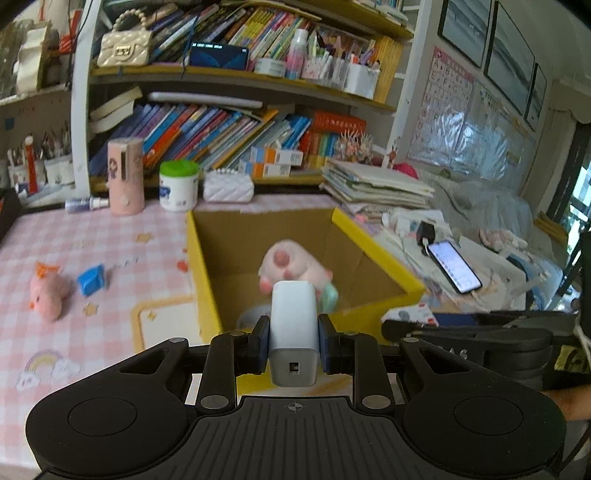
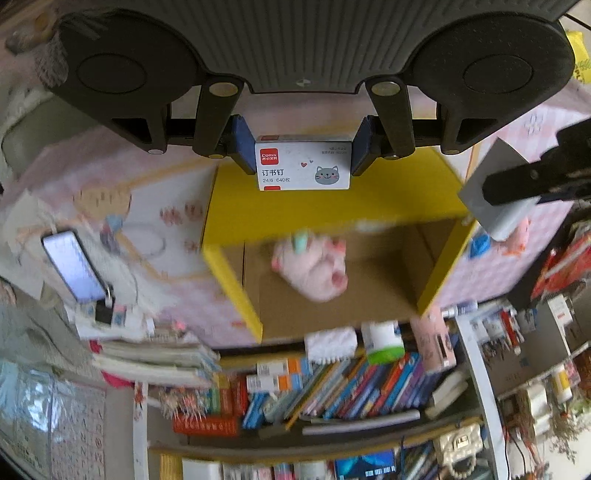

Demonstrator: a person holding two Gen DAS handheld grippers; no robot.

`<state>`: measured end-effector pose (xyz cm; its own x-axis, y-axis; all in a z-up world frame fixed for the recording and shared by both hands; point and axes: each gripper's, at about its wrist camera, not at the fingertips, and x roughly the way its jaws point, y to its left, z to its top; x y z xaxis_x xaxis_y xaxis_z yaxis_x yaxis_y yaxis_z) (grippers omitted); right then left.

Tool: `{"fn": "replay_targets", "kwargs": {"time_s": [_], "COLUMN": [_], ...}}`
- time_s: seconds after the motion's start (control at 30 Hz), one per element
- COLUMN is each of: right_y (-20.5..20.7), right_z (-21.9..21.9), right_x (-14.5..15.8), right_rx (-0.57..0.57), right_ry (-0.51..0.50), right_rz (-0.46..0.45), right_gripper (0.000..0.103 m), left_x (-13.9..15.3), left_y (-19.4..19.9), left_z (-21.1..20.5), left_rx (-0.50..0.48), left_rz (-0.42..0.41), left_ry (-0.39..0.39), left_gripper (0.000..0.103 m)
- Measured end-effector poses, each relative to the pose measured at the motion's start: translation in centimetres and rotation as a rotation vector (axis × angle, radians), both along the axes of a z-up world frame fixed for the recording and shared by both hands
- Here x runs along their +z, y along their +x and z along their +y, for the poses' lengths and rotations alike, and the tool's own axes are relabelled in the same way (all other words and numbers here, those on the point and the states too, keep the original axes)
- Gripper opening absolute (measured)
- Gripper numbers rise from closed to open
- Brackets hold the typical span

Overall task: Organize objects
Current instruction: 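Lower the charger and card box into the yellow box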

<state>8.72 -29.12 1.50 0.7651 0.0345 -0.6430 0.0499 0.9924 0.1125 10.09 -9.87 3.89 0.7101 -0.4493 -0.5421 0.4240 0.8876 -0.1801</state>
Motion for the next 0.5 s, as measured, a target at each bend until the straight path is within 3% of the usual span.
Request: {"fn": "replay_targets", "kwargs": {"time_s": [0.2,0.5], "right_y": [4.1,9.6], "right_z": [-2.5,-3.1], "right_x": [1.8,1.1], "right_rx": [0.038,0.166], "right_ry": [-0.015,-0.029], "right_rz": [-0.073,-0.037], "right_gripper": [0.051,0.051], "left_x": [0.0,-2.8], "left_y": [3.3,6.9], "left_z": [-2.7,-5.6], "left_rx": [0.037,0.091], "left_rz": [-0.024,0.027], "left_ry": [0.022,0.124], "left_gripper": [0.024,0.024]}}
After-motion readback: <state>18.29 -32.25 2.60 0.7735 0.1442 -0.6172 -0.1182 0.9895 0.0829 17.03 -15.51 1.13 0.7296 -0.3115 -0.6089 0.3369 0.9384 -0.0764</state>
